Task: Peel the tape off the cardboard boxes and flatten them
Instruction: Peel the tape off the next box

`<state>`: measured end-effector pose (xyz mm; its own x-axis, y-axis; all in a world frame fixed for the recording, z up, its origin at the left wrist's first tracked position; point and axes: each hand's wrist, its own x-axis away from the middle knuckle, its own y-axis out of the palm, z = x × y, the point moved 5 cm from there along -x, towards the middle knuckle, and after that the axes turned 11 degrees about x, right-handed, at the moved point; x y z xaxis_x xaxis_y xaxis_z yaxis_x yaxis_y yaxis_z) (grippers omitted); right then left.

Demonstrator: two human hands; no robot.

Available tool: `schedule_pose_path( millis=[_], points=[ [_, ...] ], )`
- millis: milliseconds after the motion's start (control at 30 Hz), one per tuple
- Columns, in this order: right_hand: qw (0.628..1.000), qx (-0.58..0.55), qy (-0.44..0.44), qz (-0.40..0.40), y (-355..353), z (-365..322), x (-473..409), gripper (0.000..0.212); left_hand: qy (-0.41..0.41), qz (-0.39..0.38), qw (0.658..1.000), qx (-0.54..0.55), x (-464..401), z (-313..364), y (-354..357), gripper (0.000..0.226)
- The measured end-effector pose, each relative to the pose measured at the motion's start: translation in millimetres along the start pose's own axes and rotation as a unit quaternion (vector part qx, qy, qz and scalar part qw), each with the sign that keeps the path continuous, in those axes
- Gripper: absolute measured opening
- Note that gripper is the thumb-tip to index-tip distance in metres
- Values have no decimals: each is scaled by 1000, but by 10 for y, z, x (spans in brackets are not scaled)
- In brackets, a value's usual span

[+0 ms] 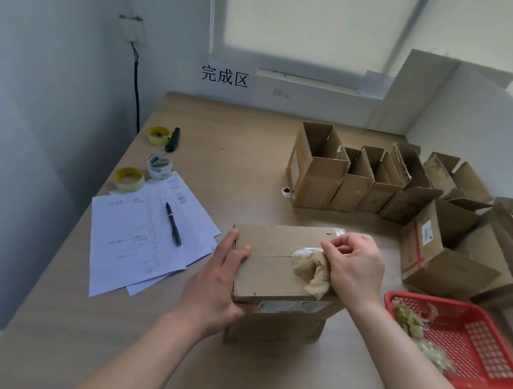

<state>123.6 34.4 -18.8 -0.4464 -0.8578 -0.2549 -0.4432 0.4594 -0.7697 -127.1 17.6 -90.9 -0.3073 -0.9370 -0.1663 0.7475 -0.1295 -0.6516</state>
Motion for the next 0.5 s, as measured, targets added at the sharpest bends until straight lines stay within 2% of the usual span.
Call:
schedule_pose_path(
  millis=[133, 300, 400, 500],
  points=[
    [988, 138, -62, 36, -26, -38, 37, 12, -1, 1, 1000, -2, 2, -19, -8, 102],
    [984, 130, -119, -3, 30, -77, 25, 21, -7, -11, 1000, -22, -3, 26, -22, 98],
    [985, 137, -103, -27, 49, -108, 28, 42, -29, -21, 999, -26, -49, 76, -81, 89],
    [967, 224, -111, -57, 140, -178, 79, 58, -67, 2, 997, -37, -186, 180, -141, 68]
  ],
)
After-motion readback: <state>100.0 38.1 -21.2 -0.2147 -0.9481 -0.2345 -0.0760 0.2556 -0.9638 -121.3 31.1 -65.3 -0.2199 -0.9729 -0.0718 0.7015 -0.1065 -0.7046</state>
